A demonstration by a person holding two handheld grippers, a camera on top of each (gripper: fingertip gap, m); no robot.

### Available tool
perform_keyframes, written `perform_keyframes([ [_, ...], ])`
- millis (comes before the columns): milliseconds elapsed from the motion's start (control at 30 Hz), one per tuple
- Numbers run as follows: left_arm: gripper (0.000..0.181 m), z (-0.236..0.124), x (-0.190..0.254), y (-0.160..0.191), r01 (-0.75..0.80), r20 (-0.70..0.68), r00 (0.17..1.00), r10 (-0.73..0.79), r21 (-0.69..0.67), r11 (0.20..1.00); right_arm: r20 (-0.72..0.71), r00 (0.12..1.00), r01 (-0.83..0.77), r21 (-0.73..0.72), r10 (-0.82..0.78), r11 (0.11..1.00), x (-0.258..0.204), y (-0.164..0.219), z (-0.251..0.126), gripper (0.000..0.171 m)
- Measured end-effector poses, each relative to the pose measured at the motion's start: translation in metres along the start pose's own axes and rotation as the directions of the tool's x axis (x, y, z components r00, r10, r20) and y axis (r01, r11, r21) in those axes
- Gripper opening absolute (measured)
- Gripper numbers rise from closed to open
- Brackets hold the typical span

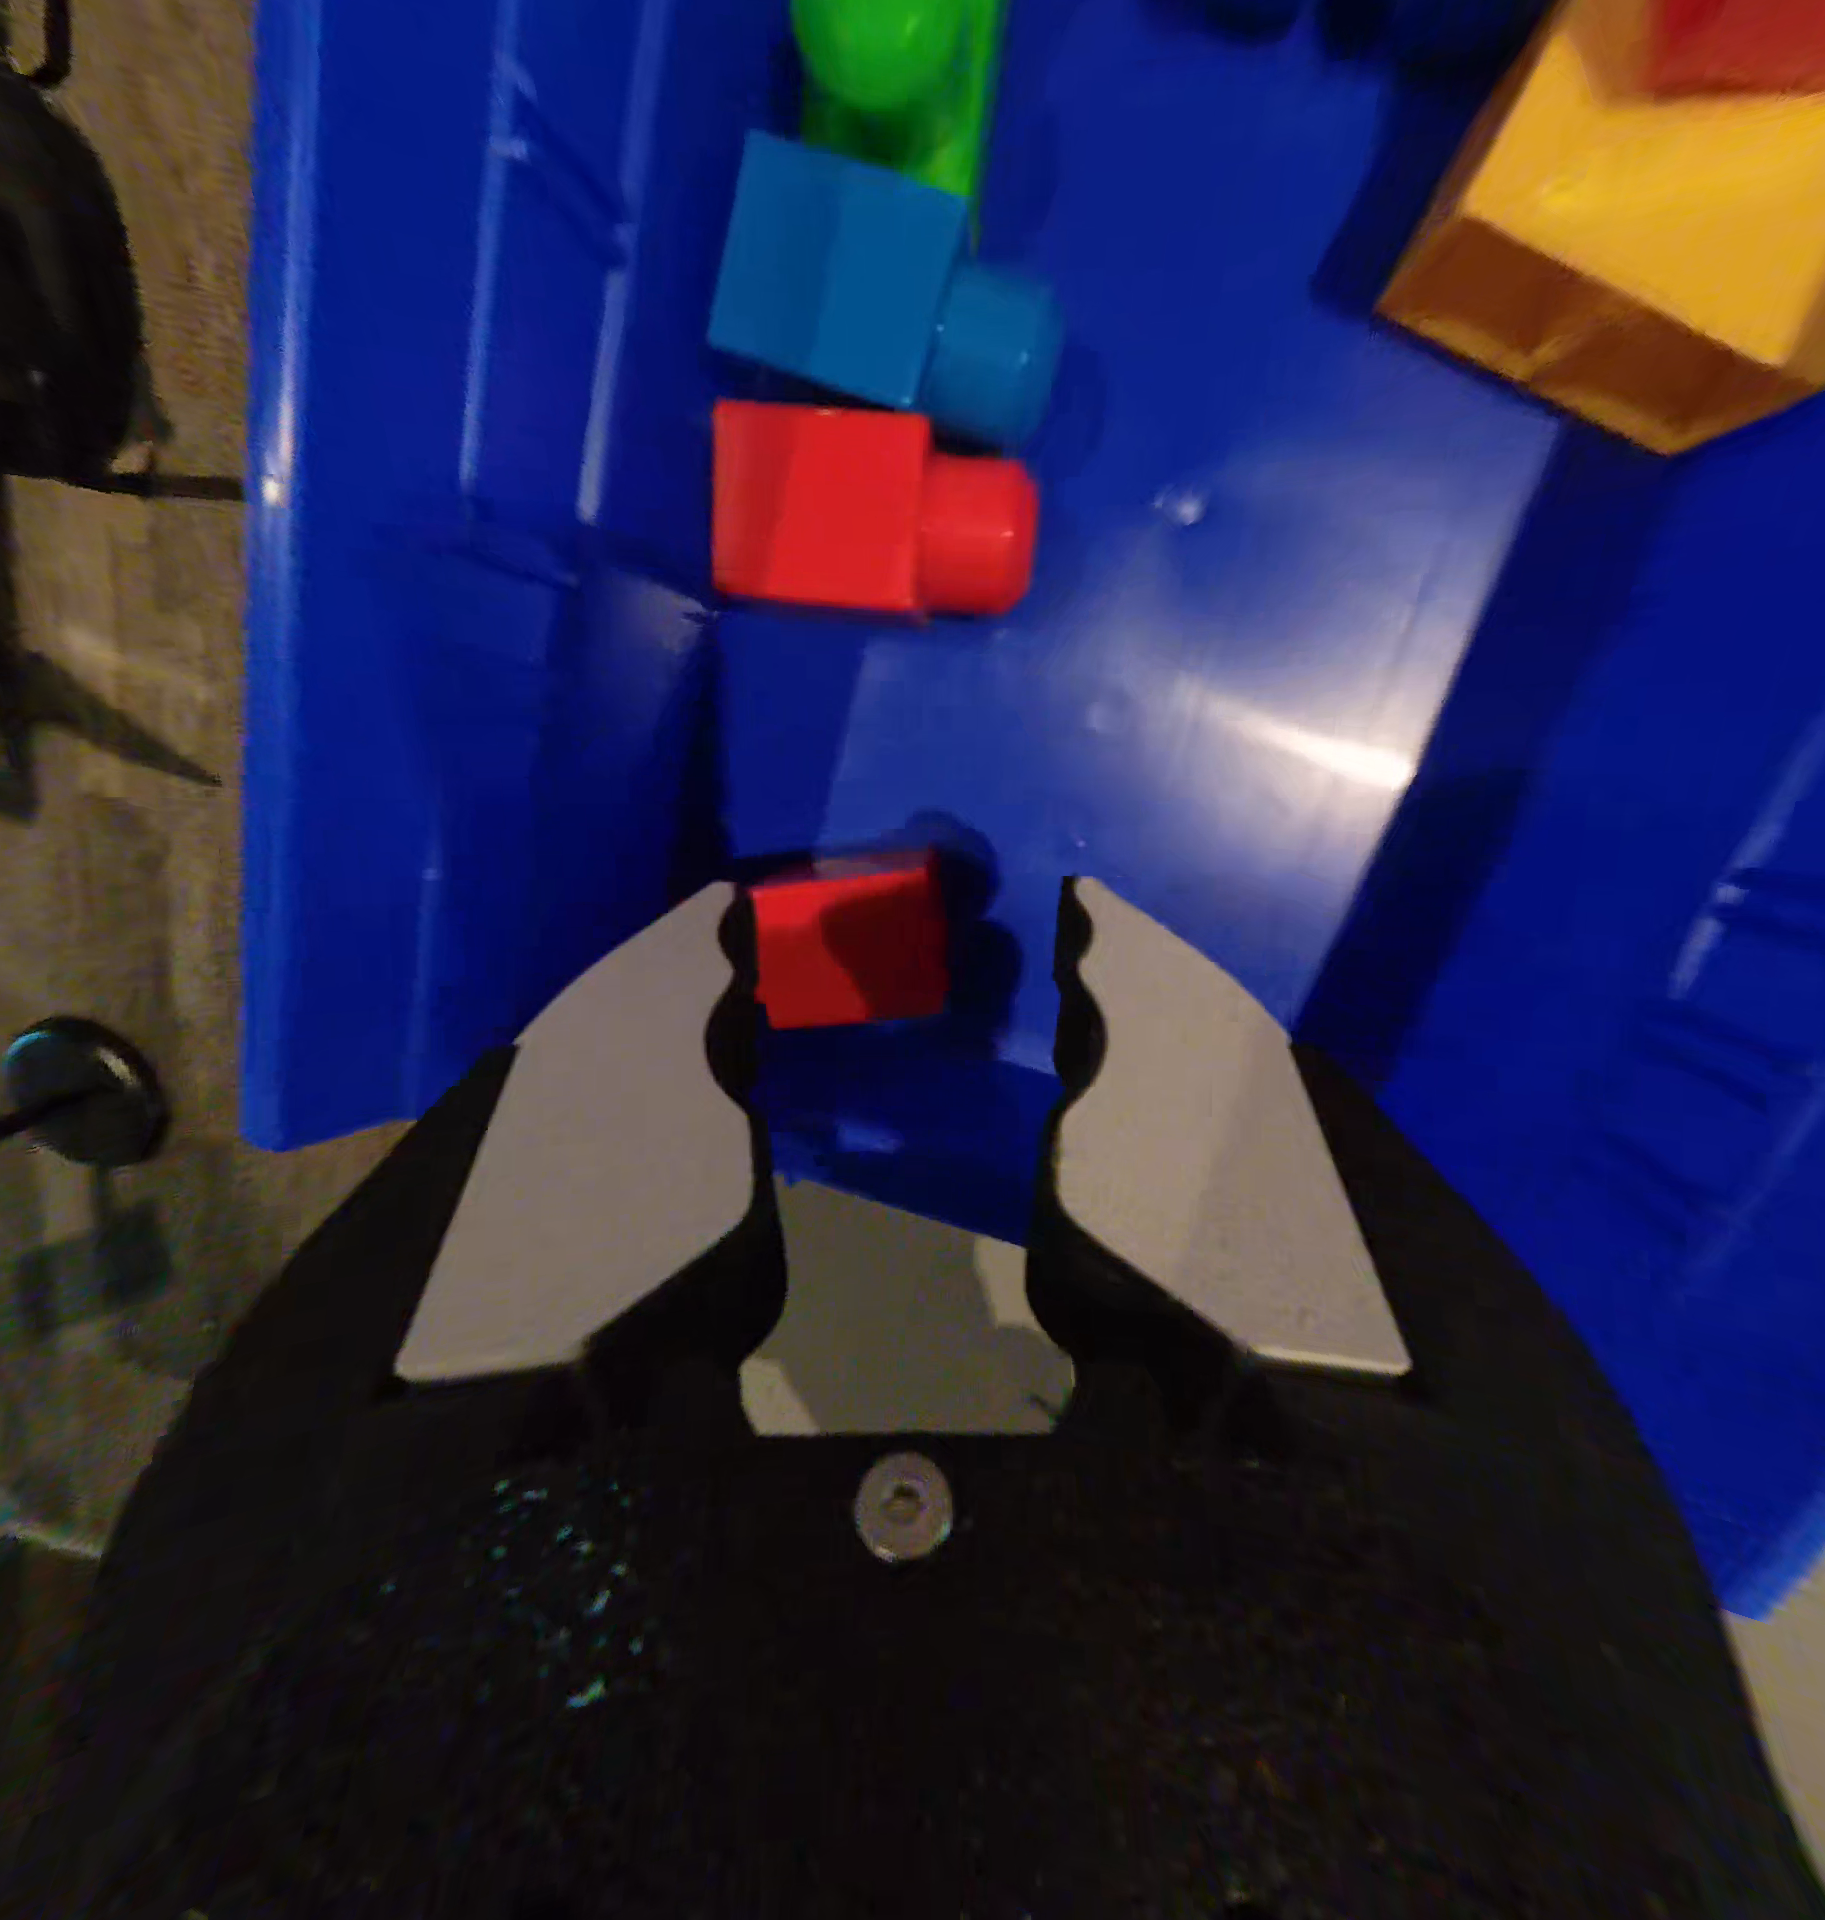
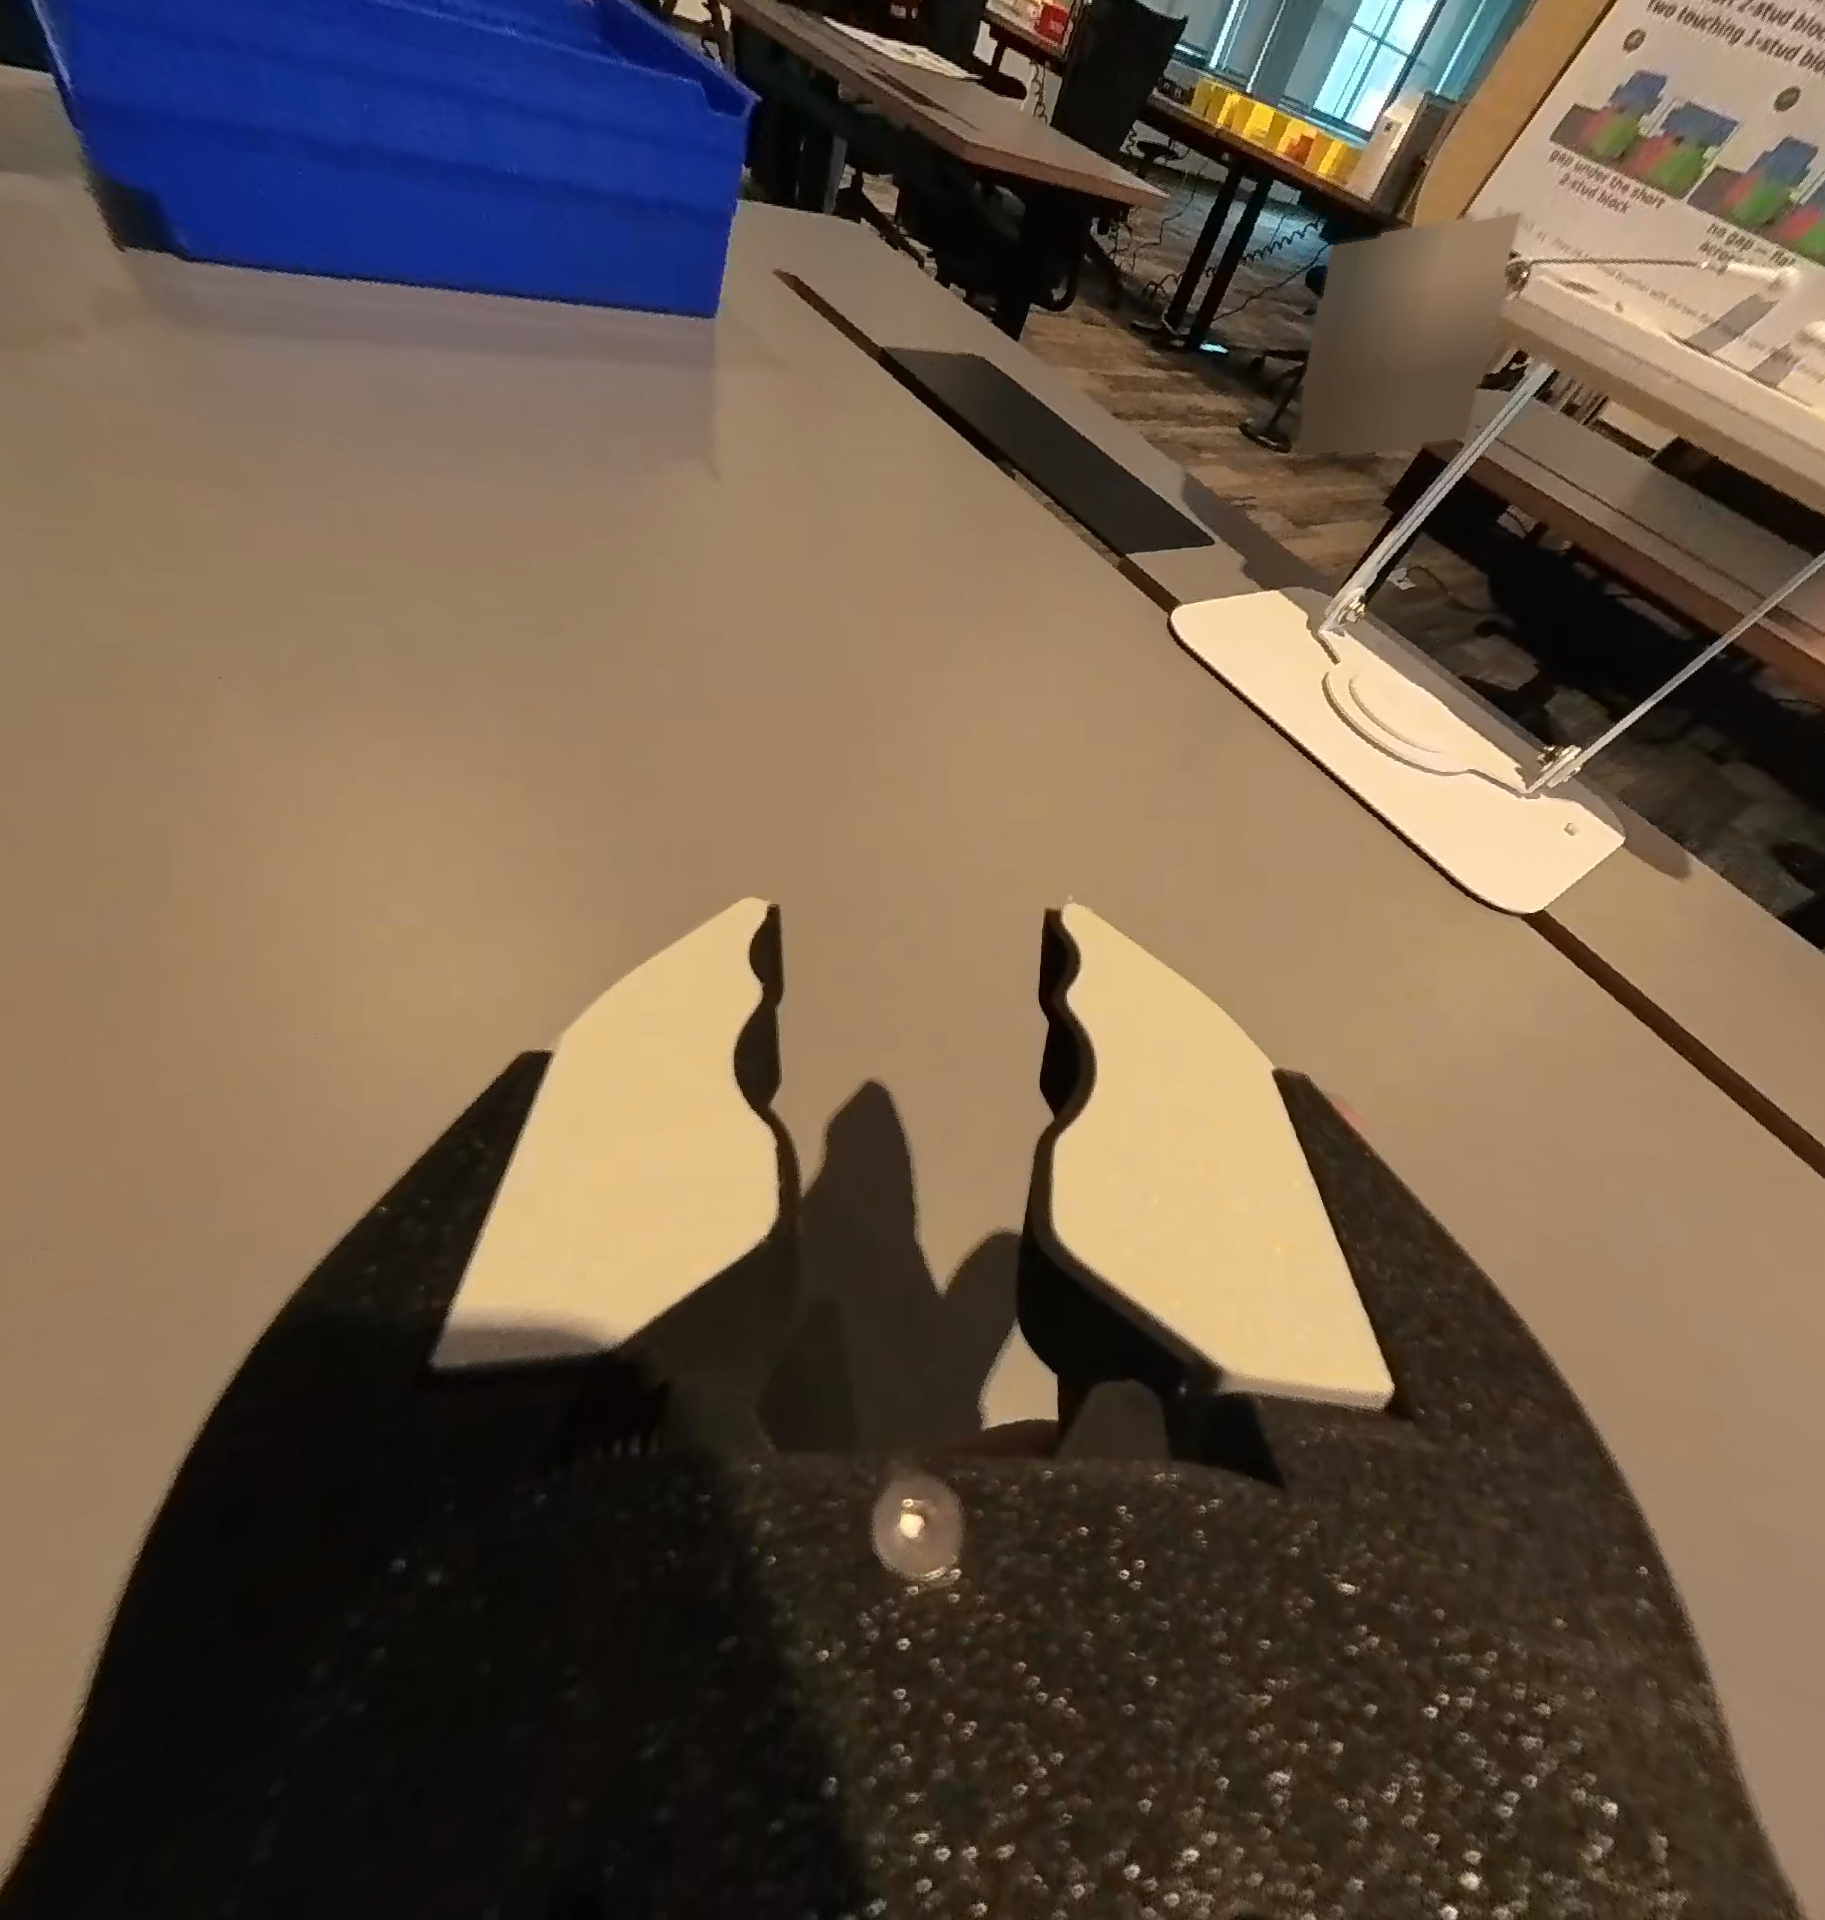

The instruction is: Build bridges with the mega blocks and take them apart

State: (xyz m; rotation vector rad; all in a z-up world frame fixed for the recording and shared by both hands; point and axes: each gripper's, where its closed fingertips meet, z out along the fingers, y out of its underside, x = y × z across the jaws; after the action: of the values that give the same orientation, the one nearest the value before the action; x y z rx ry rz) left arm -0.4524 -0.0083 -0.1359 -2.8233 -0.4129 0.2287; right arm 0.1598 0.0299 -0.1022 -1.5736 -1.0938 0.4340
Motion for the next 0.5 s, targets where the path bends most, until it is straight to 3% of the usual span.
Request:
perform_keyframes([
  [267, 0.054, 0.017, -0.019, 0.024, -0.063, 0.165, 0.982, 0.096, -0.193, 0.979, 0.002, 1.000, 0.016, -0.012, -0.016, 1.000, -0.002, 0.002, -0.001, 0.049],
  [500, 0.031, 0.020, -0.021, 0.023, -0.113, 0.192, 0.969, 0.154, -0.208, 0.972, 0.004, 1.000, 0.025, -0.011, -0.025, 1.000, -0.004, 0.002, -0.002, 0.048],
])
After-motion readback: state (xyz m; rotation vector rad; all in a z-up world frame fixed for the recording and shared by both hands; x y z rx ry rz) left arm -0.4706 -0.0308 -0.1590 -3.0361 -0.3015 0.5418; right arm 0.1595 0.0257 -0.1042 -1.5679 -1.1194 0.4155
